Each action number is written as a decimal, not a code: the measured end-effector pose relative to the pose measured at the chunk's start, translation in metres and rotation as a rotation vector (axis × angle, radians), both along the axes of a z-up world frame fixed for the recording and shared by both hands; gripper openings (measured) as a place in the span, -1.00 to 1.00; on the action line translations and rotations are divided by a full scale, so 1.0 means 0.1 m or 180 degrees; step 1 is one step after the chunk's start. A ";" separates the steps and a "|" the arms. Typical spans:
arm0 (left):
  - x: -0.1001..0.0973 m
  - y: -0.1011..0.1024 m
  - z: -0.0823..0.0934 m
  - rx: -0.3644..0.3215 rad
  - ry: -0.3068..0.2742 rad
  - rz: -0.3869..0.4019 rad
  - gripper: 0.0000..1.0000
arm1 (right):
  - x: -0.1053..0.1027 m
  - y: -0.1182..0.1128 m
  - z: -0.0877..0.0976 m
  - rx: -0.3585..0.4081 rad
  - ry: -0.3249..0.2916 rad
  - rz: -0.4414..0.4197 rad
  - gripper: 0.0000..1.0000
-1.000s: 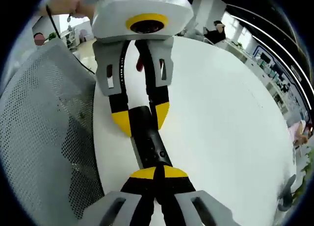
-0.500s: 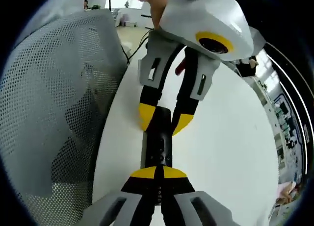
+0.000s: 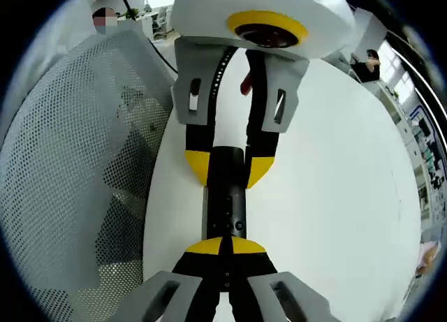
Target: Press the specified remote control buttons in sequence, fully releasing each button before pressing the next.
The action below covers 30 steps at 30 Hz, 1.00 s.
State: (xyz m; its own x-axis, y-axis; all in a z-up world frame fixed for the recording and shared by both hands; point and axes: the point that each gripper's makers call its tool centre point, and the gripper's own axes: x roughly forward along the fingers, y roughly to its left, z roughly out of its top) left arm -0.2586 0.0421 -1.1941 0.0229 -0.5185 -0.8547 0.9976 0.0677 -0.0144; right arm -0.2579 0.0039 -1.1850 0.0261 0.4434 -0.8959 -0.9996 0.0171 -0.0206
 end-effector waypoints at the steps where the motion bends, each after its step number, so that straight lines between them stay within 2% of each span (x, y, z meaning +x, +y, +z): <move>1: 0.00 0.00 0.00 0.0000 0.0001 0.0004 -0.54 | 0.06 0.01 0.01 0.0067 -0.0093 -0.0043 -1.00; 2: 0.00 0.00 0.00 -0.0001 0.0001 0.0007 -0.54 | 0.00 0.02 0.01 0.0089 -0.0025 0.0071 -1.00; 6: 0.00 0.00 0.00 -0.0005 0.0004 0.0018 -0.54 | 0.00 0.00 0.03 0.0132 -0.0062 0.0071 -1.00; 10: 0.00 0.00 0.00 -0.0018 0.0006 0.0045 -0.54 | -0.01 0.00 0.04 0.0036 -0.0098 0.0181 -1.00; 13: 0.00 0.00 0.00 -0.0021 0.0009 0.0042 -0.54 | 0.02 -0.01 0.06 -0.0004 -0.0150 0.0193 -1.00; 17: 0.01 0.00 0.00 -0.0022 0.0009 0.0044 -0.54 | 0.04 0.01 0.04 -0.0022 -0.0101 0.0148 -1.00; 18: 0.01 0.00 0.00 -0.0022 0.0009 0.0046 -0.54 | 0.02 -0.02 -0.02 -0.0151 -0.0121 0.0244 -1.00; 19: 0.01 -0.01 0.00 -0.0024 0.0010 0.0049 -0.54 | 0.06 0.02 0.00 -0.0089 -0.0261 0.0270 -1.00; 20: 0.01 -0.01 0.00 -0.0026 0.0013 0.0054 -0.54 | 0.03 0.01 0.01 -0.0130 -0.0187 0.0241 -1.00; 26: 0.01 -0.01 0.00 -0.0002 0.0009 0.0045 -0.55 | 0.04 0.02 -0.02 -0.0255 -0.0314 0.0255 -1.00; 28: 0.01 -0.01 0.00 0.0015 0.0010 0.0039 -0.54 | 0.05 0.00 -0.02 -0.0239 -0.0301 0.0186 -1.00; 30: 0.01 -0.01 -0.01 0.0028 0.0007 0.0037 -0.54 | 0.05 0.00 -0.01 -0.0055 -0.0221 0.0091 -1.00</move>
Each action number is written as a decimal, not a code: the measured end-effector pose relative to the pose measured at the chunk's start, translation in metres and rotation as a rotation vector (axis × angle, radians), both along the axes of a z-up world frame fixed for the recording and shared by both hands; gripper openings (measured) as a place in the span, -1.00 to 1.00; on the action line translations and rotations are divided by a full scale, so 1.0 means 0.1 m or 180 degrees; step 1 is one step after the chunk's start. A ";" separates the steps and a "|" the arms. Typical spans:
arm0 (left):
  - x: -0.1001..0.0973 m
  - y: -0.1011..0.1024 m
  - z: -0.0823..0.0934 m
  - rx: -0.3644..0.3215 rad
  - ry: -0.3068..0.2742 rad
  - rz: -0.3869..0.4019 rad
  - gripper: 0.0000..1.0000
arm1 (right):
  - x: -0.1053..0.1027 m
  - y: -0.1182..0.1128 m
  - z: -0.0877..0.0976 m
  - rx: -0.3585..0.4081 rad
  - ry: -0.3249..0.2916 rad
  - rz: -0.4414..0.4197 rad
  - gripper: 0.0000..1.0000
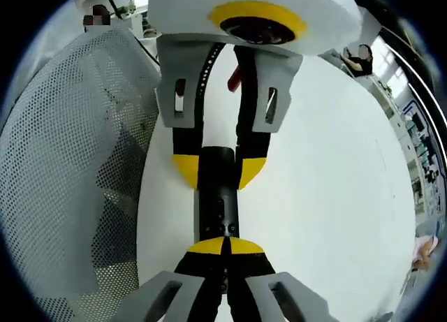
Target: Press the specified remote control buttons in sequence, fully releasing each button before pressing the next.
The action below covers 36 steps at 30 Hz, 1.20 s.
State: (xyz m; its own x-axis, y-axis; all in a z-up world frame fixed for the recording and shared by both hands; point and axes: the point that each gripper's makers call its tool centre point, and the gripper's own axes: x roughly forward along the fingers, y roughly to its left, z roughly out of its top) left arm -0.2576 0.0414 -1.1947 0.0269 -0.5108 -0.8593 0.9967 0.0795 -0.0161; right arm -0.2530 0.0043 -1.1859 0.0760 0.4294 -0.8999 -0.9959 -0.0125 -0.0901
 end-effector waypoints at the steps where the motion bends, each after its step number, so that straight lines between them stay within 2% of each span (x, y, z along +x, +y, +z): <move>1: 0.00 0.00 0.00 0.0003 -0.0003 -0.0001 -0.54 | 0.00 0.00 0.00 0.0068 0.0079 -0.0088 -1.00; 2: 0.00 0.00 0.00 0.0005 -0.0005 0.0004 -0.54 | 0.00 -0.01 0.01 0.0105 0.0128 -0.0149 -1.00; 5: 0.00 0.00 0.00 -0.0008 -0.0007 0.0030 -0.54 | -0.01 -0.02 0.01 0.0043 0.0055 0.0045 -1.00; 9: -0.01 0.00 0.00 -0.0008 -0.0016 0.0053 -0.55 | -0.02 -0.08 0.00 -0.0030 0.0021 0.0121 -1.00; 11: -0.01 0.00 0.00 -0.0005 -0.0017 0.0053 -0.55 | -0.01 -0.14 0.00 -0.0051 0.0023 0.0106 -1.00; 16: -0.01 0.00 0.00 -0.0009 -0.0011 0.0050 -0.54 | -0.02 -0.13 0.00 0.0006 0.0033 -0.0017 -1.00; 23: -0.01 0.00 0.00 0.0017 -0.0004 0.0040 -0.54 | -0.03 -0.10 -0.02 -0.0235 -0.0225 0.0008 -1.00; 27: -0.01 0.00 0.00 0.0016 -0.0004 0.0039 -0.54 | 0.00 -0.11 0.00 -0.0001 -0.0125 -0.0246 -1.00; 30: -0.01 0.00 0.00 0.0010 -0.0005 0.0057 -0.54 | 0.00 -0.14 0.01 0.0126 -0.0022 -0.0268 -1.00; 36: -0.01 0.01 0.00 -0.0035 -0.0006 0.0082 -0.54 | -0.03 -0.18 0.02 0.0123 0.0054 -0.0195 -1.00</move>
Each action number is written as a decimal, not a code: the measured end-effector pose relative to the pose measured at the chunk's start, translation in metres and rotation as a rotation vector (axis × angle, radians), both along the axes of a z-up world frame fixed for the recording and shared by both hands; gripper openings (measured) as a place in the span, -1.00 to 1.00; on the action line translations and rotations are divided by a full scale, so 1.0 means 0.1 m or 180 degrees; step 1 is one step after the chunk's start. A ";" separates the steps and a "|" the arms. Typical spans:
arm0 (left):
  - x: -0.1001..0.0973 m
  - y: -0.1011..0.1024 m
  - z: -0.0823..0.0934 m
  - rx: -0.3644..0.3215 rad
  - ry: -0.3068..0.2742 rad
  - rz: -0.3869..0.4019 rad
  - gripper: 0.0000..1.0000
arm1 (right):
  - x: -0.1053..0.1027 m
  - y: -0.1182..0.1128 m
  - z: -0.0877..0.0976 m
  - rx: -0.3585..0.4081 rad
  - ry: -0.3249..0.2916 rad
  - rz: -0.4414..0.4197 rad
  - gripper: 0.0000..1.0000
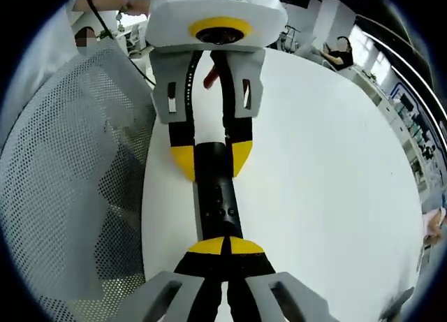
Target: Press the specified remote control buttons in sequence, fully releasing each button before pressing the next.
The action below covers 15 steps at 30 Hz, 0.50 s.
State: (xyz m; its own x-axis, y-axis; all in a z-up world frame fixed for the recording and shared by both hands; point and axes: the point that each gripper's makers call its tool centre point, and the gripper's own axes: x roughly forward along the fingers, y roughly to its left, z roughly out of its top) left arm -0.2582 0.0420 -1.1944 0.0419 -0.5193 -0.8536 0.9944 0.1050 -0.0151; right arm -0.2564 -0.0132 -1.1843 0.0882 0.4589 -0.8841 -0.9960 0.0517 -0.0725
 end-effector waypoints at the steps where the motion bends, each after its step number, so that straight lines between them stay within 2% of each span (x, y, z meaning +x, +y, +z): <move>1: 0.00 0.00 0.00 -0.0002 -0.0001 0.0000 -0.54 | 0.00 0.00 0.00 0.0006 0.0006 -0.0006 -1.00; 4: 0.00 0.00 0.00 -0.0002 -0.0001 -0.0002 -0.54 | -0.01 -0.01 0.00 0.0000 0.0010 0.0010 -1.00; 7: 0.00 0.00 0.00 0.0000 0.0000 -0.0006 -0.54 | -0.04 -0.06 0.00 -0.0094 -0.0057 0.0144 -1.00; 11: 0.00 0.00 0.00 -0.0002 0.0002 -0.0011 -0.54 | -0.01 -0.06 0.00 -0.0019 0.0000 0.0039 -1.00; 15: 0.00 0.00 0.00 -0.0005 -0.0006 -0.0059 -0.54 | -0.01 -0.03 -0.02 -0.0068 -0.0029 0.0035 -1.00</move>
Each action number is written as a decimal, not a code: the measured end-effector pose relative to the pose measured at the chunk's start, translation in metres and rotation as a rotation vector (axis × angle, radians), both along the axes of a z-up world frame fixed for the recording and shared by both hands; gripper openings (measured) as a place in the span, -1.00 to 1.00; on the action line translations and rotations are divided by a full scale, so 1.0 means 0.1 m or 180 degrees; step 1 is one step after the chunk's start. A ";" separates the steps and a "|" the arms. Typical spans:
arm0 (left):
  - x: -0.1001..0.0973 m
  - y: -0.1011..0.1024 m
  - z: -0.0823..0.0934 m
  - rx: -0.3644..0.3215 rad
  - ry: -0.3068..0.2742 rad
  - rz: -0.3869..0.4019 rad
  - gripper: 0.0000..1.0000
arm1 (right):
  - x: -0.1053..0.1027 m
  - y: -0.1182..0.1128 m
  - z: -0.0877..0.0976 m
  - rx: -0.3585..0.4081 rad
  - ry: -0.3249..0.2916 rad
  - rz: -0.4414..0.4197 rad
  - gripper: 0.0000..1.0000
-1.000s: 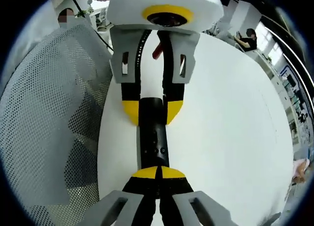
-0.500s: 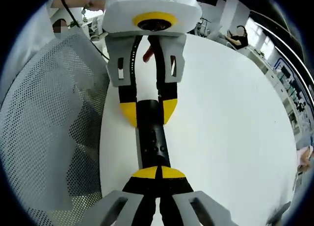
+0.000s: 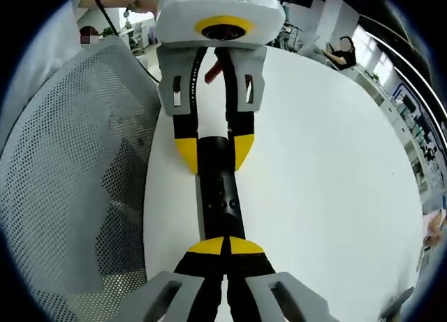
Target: Press the specified remote control buttons in sequence, fully releasing each button before pressing the next.
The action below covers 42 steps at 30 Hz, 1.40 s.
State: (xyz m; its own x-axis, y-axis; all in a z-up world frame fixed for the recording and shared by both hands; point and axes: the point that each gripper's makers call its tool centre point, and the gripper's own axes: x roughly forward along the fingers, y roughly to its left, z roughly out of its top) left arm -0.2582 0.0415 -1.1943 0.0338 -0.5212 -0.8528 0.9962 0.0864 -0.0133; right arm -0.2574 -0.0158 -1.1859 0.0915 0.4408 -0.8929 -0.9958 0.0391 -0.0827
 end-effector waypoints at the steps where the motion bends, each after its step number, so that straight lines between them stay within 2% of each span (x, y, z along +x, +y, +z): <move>1: 0.00 0.00 0.00 -0.0004 -0.0001 -0.0014 -0.54 | 0.00 0.00 0.00 -0.0015 -0.0023 0.0015 -1.00; 3: 0.00 0.00 0.00 -0.0007 -0.0001 -0.0018 -0.54 | 0.01 -0.01 0.00 0.0032 -0.0025 -0.0033 -1.00; 7: 0.00 0.00 0.00 -0.0006 0.0001 -0.0009 -0.54 | 0.01 0.00 0.03 0.0426 0.0022 -0.0279 -1.00; 8: 0.00 0.00 0.00 -0.0002 -0.0002 -0.0014 -0.54 | 0.01 0.01 0.03 0.0525 -0.0011 -0.0284 -1.00; 9: 0.00 0.00 0.00 0.0001 -0.0001 -0.0013 -0.54 | 0.00 0.02 0.03 0.0553 -0.0105 -0.0170 -1.00; 10: 0.00 0.00 0.00 0.0005 -0.0001 -0.0016 -0.54 | -0.01 0.03 0.03 0.0492 -0.0283 0.0063 -1.00; 11: 0.00 0.00 0.00 0.0010 -0.0002 -0.0023 -0.54 | -0.03 0.05 0.02 0.0471 -0.0311 0.0129 -1.00; 15: 0.00 0.00 0.00 0.0028 -0.0001 -0.0037 -0.54 | -0.01 0.09 0.03 0.0525 -0.0241 -0.0018 -1.00; 19: 0.00 0.00 0.00 0.0025 -0.0001 -0.0035 -0.54 | -0.01 0.12 0.02 0.0454 -0.0255 0.0094 -1.00; 24: 0.00 0.00 0.00 0.0043 -0.0002 -0.0059 -0.54 | 0.01 0.12 0.02 0.0260 0.0007 -0.0053 -1.00; 28: 0.00 0.01 0.00 0.0040 0.0004 -0.0066 -0.54 | 0.03 0.13 0.01 0.0219 0.0082 -0.0159 -1.00; 30: 0.00 0.01 0.00 0.0036 0.0004 -0.0060 -0.54 | 0.03 0.14 0.02 0.0385 0.0104 -0.0328 -1.00; 32: 0.00 0.01 0.00 0.0026 0.0003 -0.0050 -0.54 | 0.04 0.15 0.03 0.0668 0.0197 -0.0610 -1.00; 35: 0.00 0.01 0.00 0.0002 0.0006 -0.0029 -0.54 | 0.06 0.14 0.06 0.1075 0.0555 -0.1127 -1.00; 36: 0.00 0.01 0.00 0.0000 0.0006 -0.0024 -0.54 | 0.06 0.14 0.06 0.1127 0.0596 -0.1186 -1.00; 40: 0.00 0.01 0.00 -0.0004 0.0008 -0.0014 -0.54 | 0.02 0.18 0.07 0.1049 0.0507 -0.1025 -1.00; 42: 0.00 0.01 0.00 0.0005 0.0007 -0.0016 -0.54 | -0.01 0.22 0.08 0.1053 0.0524 -0.0966 -1.00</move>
